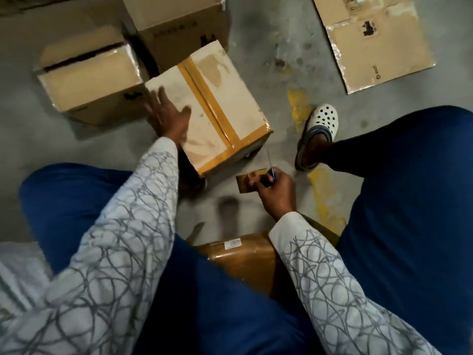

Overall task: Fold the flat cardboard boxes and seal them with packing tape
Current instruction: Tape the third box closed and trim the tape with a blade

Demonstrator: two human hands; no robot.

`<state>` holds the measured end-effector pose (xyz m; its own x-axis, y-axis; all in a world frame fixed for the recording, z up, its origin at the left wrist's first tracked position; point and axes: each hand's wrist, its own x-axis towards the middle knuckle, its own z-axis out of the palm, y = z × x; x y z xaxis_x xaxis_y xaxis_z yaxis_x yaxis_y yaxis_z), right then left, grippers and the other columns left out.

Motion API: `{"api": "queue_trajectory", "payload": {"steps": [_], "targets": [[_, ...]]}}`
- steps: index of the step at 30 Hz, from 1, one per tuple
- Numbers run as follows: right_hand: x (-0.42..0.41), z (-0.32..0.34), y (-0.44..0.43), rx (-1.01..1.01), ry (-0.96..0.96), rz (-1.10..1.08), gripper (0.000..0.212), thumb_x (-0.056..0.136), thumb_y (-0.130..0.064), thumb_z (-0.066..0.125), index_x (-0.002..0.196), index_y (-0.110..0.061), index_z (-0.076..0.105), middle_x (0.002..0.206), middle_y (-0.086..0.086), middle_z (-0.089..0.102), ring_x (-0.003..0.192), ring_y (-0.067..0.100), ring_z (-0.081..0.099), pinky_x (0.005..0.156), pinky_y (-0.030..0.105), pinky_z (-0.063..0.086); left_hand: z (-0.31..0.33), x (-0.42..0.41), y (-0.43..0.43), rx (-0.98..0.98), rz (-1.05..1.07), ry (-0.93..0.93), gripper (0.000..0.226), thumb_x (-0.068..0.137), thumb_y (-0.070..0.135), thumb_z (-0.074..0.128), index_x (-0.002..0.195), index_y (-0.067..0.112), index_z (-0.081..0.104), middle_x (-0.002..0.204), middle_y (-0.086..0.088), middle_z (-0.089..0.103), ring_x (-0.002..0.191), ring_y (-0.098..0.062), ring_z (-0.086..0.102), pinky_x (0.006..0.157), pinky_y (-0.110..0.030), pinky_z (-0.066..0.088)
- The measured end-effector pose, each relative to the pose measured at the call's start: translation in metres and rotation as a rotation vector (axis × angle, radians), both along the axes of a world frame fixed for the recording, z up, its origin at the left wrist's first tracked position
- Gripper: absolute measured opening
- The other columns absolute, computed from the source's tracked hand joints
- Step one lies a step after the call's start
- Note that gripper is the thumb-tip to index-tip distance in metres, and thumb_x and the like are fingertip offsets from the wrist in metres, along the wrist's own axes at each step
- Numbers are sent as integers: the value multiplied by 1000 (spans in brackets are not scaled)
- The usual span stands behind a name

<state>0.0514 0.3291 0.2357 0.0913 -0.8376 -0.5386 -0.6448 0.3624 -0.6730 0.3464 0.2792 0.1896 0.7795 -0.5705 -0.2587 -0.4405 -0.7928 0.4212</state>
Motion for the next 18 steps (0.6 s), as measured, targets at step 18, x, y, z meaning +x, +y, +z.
{"api": "queue_trajectory", "payload": {"steps": [18], "targets": [[35, -17, 3, 324, 105, 82, 27, 78, -13, 72, 67, -22, 49, 87, 8, 65, 86, 27, 63, 74, 32, 50, 5, 36, 11, 118, 61, 230, 164, 25, 88, 77, 157, 11, 16, 164, -11, 17, 152, -31, 9, 122, -42, 20]]}}
